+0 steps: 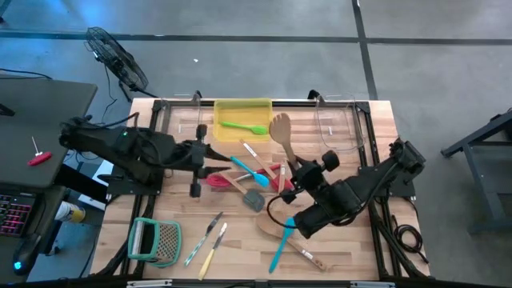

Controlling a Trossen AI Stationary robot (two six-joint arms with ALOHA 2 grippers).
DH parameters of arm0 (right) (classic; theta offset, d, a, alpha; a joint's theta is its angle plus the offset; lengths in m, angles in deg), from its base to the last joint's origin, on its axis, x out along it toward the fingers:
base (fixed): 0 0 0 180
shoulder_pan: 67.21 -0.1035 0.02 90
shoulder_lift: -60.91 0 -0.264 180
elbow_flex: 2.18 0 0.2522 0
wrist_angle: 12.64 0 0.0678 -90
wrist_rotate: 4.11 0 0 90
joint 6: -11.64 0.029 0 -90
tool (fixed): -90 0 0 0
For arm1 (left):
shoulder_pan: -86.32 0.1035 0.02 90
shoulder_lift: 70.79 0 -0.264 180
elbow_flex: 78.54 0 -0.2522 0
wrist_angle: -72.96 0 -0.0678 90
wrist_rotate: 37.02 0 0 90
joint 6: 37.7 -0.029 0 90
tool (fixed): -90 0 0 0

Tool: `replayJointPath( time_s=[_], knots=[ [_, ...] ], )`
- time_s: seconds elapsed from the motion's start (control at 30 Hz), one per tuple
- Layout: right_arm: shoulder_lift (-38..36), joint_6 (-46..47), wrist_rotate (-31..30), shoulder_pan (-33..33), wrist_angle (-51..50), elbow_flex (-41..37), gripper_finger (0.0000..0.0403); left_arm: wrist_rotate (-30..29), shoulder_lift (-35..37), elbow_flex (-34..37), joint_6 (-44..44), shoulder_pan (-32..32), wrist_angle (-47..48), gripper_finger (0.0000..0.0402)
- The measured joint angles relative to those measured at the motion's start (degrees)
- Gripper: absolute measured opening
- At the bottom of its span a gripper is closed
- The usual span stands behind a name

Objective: Pick & Place Kitchen Items
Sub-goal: Put the right wooden spork ladle into the left transparent bin

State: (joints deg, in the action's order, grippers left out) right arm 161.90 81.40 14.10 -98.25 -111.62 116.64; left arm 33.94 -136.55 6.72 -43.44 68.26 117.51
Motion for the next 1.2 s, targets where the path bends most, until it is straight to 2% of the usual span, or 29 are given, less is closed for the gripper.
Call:
replayJointPath(
  time_s=[0.17,0.27,0.4,0.6,0.77,0.87,1.03,1.2],
  knots=[
    [-1.01,-13.0,0.15,1.09,9.59,0.0,0.0077,5.2,-1.98,0.01,-5.52,0.05,-6.74,0.0083],
    [-1.56,-19.51,1.17,1.4,15.14,0.0,0.008,5.34,-4.27,0.2,-9.05,0.03,-8.33,0.0084],
    [-1.79,-24.91,1.46,1.8,18.6,0.0,0.0085,4.31,-4.68,0.2,-8.58,0.05,-7.69,0.0094],
    [-1.76,-27.97,2.72,2.82,18.92,0.0,0.0078,-0.83,-5.16,0.1,-6.13,0.05,-8.56,0.016],
    [-1.75,-30.94,2.71,3.11,21.01,0.0,0.0088,-0.99,-5.26,0.1,-6.66,0.08,-10.53,0.0235],
    [-1.75,-35.17,2.69,3.09,24.23,0.0,0.0083,-1.02,-6.85,0.01,-7.55,0.06,-12.81,0.0264],
    [-1.75,-43.96,2.91,3.07,31.64,0.0,0.0078,-0.82,-10.14,0.05,-8.36,0.08,-18.23,0.028],
    [-1.73,-48.46,2.93,3.07,36.01,0.0,0.009,-0.78,-12.05,0.12,-10.45,0.05,-22.31,0.028]
  ],
)
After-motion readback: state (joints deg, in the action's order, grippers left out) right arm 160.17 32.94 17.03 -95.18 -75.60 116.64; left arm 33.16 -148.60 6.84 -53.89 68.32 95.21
